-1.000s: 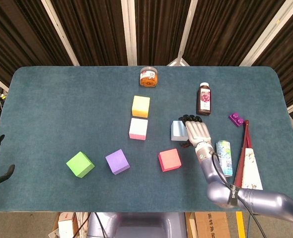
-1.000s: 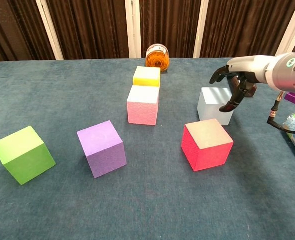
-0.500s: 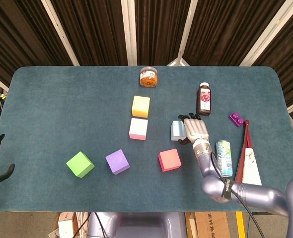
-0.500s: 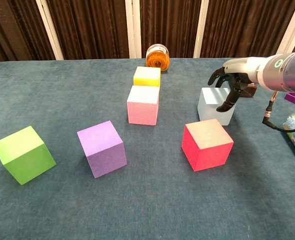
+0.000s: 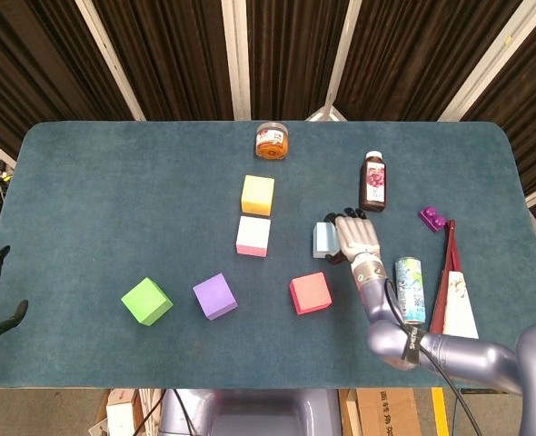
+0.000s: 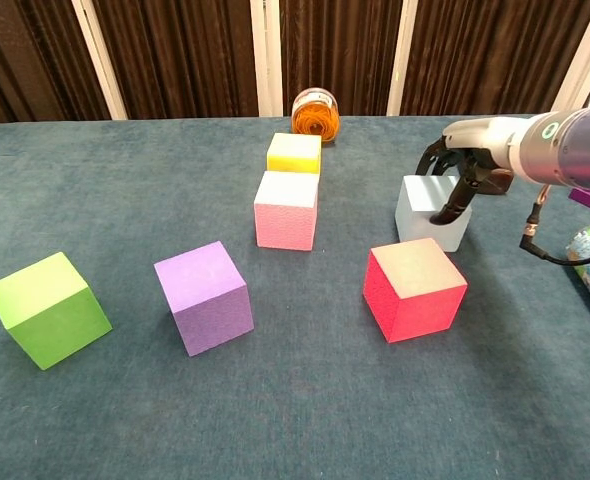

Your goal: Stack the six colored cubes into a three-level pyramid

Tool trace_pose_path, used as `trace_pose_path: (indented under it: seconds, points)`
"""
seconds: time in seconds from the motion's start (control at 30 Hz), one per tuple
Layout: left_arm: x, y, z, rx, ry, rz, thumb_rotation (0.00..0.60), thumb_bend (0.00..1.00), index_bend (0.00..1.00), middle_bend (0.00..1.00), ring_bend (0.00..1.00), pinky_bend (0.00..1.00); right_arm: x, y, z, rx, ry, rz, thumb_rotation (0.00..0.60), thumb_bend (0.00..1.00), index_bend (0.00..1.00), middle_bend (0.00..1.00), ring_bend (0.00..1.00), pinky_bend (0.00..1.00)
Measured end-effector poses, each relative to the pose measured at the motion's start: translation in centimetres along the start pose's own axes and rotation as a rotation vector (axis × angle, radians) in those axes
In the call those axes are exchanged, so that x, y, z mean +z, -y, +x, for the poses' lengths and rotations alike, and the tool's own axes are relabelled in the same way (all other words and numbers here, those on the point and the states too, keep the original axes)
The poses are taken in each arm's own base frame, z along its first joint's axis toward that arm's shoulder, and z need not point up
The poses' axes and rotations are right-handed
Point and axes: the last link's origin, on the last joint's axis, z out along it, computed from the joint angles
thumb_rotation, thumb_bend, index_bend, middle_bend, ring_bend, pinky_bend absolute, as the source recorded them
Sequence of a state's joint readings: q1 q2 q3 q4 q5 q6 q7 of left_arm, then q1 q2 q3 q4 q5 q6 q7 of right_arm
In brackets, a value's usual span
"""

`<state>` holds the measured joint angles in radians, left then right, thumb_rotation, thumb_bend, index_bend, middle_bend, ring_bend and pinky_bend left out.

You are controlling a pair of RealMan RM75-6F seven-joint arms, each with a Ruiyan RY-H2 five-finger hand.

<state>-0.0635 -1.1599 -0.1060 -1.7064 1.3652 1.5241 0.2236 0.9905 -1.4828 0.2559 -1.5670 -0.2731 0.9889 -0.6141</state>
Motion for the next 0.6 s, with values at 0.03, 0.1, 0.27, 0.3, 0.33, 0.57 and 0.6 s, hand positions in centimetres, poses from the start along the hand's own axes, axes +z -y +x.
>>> trace_pose_path:
  seconds: [0.03,0.1,0.27,0.3,0.33,0.57,0.6]
  points:
    - [0.0,0.0,0.0,-0.001,0.001,0.0,0.6,0.38,0.03,0.0,0.0,0.01,0.0,0.1,0.0,0.001,-0.003,0.0,0.6,0.28,0.31,0.29,0.11,0.0]
    - [0.0,0.0,0.0,-0.001,0.001,-0.002,0.6,0.38,0.03,0.0,0.0,0.01,0.1,0.2,0.0,0.002,-0.011,0.002,0.6,0.28,0.31,0.29,0.11,0.0]
    - [0.0,0.0,0.0,-0.004,0.002,0.0,0.6,0.38,0.03,0.0,0.0,0.01,-0.2,0.8,0.4,-0.007,-0.027,0.015,0.6,0.28,0.32,0.29,0.11,0.0]
    - [0.1,0.0,0.0,-0.004,0.002,0.001,0.6,0.38,0.03,0.0,0.0,0.01,-0.3,1.0,0.5,-0.009,-0.031,0.018,0.6,0.28,0.32,0.29,0.12,0.0]
    - [0.1,0.1,0.0,-0.005,0.003,0.002,0.6,0.38,0.03,0.0,0.0,0.01,-0.4,1.2,0.6,-0.012,-0.034,0.02,0.6,0.28,0.32,0.29,0.12,0.0]
    - [0.2,0.1,-0.1,-0.005,0.01,0.003,0.6,0.38,0.03,0.0,0.0,0.01,-0.8,3.2,1.1,-0.036,-0.024,0.014,0.6,0.28,0.32,0.29,0.12,0.0]
    - [0.3,0.1,-0.1,-0.005,0.011,0.003,0.6,0.38,0.03,0.0,0.0,0.01,-0.8,3.5,1.2,-0.039,-0.02,0.01,0.6,0.28,0.32,0.29,0.13,0.0]
